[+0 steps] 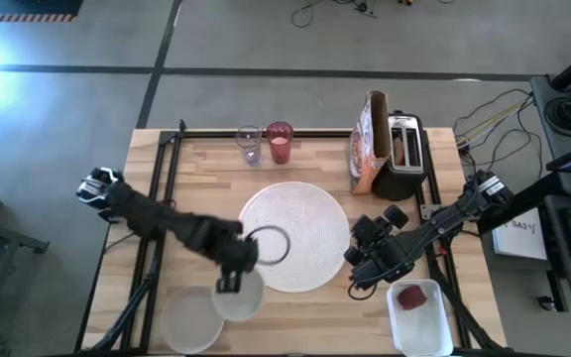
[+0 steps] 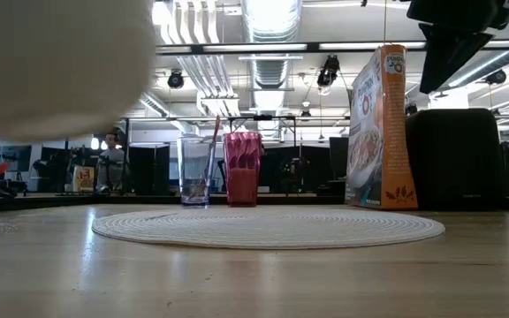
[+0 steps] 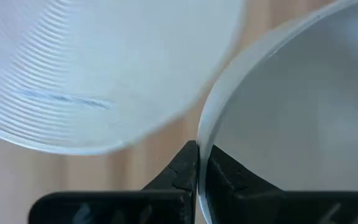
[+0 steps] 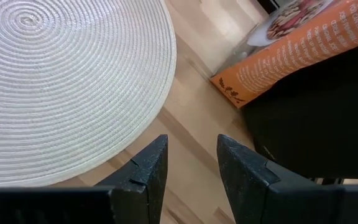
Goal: Arrange a breakfast setting
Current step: Put the white bowl left side on the table mat
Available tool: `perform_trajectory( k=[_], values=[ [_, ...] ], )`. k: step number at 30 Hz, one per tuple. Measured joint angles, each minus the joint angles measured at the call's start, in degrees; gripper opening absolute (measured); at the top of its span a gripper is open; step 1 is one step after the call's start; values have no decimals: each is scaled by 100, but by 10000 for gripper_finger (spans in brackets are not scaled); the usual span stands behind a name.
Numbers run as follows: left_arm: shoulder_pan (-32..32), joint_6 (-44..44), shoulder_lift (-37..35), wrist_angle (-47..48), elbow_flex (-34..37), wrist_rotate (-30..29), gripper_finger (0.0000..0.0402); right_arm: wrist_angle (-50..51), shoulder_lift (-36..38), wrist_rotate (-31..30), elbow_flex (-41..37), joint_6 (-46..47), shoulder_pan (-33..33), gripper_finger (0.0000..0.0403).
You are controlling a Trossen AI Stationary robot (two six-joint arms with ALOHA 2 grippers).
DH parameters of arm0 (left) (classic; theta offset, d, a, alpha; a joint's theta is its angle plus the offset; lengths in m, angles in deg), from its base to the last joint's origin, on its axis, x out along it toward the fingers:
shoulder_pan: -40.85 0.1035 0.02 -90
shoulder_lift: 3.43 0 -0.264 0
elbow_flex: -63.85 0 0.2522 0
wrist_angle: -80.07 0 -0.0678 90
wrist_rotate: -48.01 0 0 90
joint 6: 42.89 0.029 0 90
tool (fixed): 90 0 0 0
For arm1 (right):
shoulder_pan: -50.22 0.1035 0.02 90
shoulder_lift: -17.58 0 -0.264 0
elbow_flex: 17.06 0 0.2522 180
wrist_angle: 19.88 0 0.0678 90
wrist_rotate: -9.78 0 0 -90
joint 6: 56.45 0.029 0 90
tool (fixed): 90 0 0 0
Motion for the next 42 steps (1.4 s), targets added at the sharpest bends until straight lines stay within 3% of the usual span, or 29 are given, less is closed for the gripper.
perform_trajectory(
  k=[7,17,31,42],
  values=[
    [1101,802,264,-33,7,-38,0,-71,0,-4,0,-2,0,127],
    [2004,1137,551,-382,14,-32,0,-131,0,-118,0,-2,0,123],
    [2180,1480,1149,-531,16,-20,3,-234,0,-256,22,-92,2,123],
    [2182,1571,739,-228,20,-29,58,-466,0,-256,28,-96,2,123]
  ],
)
